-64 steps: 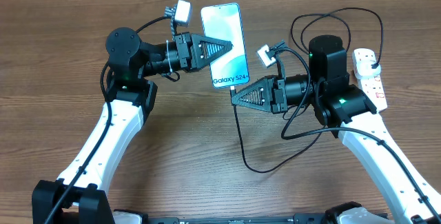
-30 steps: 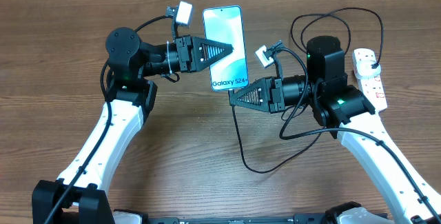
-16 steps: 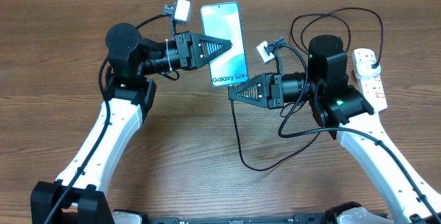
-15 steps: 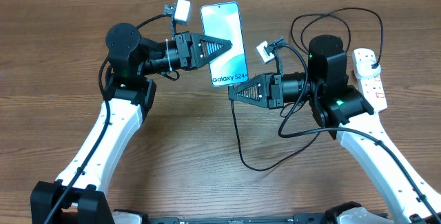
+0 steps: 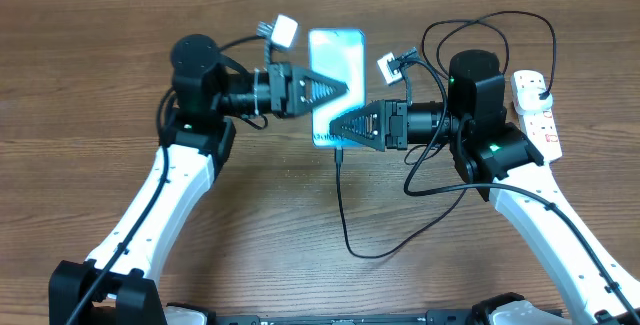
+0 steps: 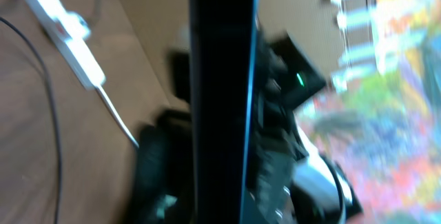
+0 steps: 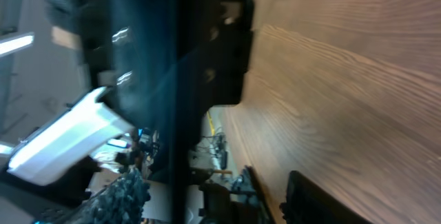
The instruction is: Plug charger to phone and switch on socket
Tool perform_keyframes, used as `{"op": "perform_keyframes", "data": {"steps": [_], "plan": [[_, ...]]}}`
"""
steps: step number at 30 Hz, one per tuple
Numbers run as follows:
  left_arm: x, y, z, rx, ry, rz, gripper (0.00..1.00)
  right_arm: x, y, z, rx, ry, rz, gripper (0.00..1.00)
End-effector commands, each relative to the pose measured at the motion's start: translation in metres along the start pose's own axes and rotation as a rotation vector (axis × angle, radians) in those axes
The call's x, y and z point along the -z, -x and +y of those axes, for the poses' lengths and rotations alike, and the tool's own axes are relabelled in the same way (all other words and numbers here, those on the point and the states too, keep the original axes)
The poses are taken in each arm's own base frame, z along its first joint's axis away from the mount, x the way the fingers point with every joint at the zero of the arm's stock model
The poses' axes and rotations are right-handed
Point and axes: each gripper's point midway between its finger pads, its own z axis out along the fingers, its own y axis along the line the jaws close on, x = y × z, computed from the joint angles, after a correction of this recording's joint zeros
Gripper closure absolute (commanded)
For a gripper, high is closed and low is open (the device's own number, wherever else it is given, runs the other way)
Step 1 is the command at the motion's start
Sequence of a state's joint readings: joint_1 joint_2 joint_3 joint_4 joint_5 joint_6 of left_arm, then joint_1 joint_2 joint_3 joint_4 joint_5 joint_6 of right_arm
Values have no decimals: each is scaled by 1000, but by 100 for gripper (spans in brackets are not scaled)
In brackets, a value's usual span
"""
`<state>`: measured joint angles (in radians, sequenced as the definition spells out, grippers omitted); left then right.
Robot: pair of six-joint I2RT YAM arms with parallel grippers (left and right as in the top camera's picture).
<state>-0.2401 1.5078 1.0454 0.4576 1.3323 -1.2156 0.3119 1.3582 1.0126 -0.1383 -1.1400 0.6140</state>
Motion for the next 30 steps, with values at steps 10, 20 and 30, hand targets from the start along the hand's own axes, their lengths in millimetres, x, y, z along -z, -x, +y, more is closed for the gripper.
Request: {"op": "perform_keyframes", "data": {"steps": [10, 20, 30], "plan": [[1, -23, -16, -156, -61, 125, 96, 3, -6, 5, 66, 20, 37, 33], [1, -14, -13, -184, -40, 74, 96, 3, -12, 13, 65, 66, 70, 51], [0, 4, -7, -166, 4, -26, 96, 3, -14, 17, 72, 91, 84, 76]]}}
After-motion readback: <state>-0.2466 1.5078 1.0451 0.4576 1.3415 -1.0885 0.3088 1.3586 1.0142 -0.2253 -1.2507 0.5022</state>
